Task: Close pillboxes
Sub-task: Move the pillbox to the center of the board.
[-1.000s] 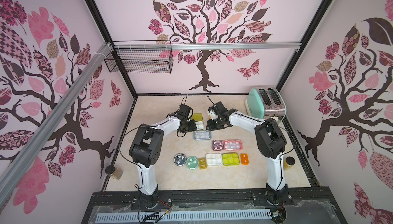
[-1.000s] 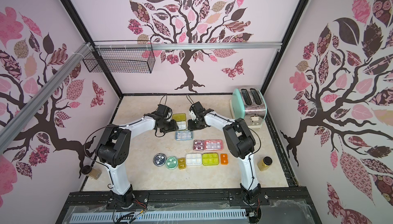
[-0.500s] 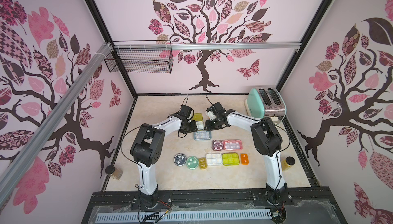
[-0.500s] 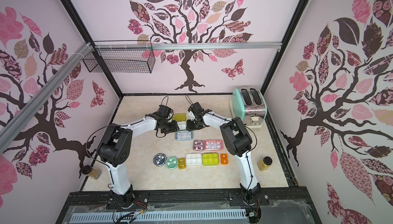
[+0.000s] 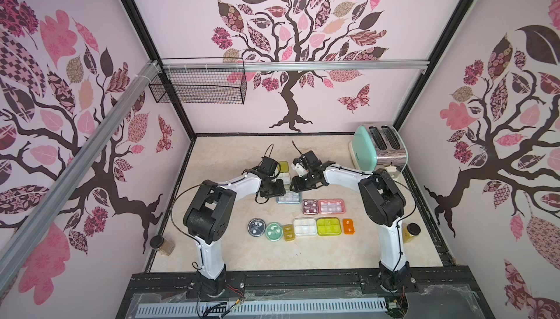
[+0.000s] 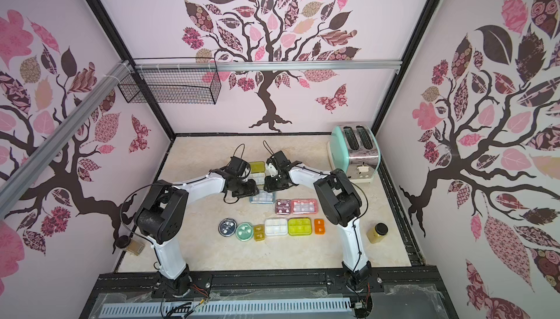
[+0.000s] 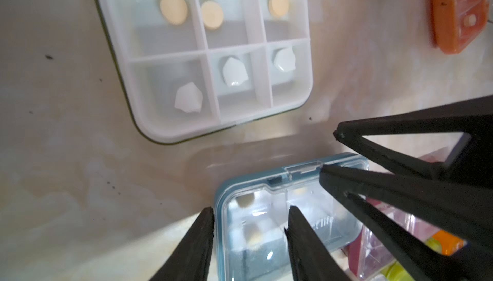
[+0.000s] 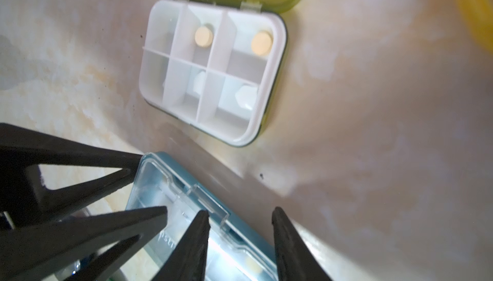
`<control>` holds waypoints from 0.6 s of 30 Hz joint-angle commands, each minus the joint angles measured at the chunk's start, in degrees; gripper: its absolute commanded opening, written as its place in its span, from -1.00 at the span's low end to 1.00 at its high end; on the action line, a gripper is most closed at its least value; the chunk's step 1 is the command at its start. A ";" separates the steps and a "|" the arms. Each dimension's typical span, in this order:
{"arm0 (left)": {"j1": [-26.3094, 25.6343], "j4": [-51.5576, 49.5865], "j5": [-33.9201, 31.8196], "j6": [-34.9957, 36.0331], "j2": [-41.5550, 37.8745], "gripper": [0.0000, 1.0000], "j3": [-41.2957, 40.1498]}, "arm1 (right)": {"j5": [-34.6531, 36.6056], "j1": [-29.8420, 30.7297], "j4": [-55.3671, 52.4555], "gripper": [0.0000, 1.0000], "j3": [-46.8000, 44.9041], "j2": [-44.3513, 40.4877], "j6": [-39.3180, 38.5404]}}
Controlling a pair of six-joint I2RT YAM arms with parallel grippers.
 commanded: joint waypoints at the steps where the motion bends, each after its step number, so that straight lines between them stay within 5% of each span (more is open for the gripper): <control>1: -2.01 -0.62 0.18 -1.09 -2.32 -0.08 -2.95 | -0.44 1.00 -1.29 -0.16 -2.92 -2.85 -0.25; 14: -3.96 -1.77 -0.32 -3.39 -11.04 -0.12 -8.57 | -2.26 1.88 0.97 -0.15 -9.46 -8.88 0.85; 18: -2.90 -6.88 -4.64 -0.22 -13.10 -0.12 -3.79 | 1.51 1.59 0.21 0.15 -7.16 -9.44 0.09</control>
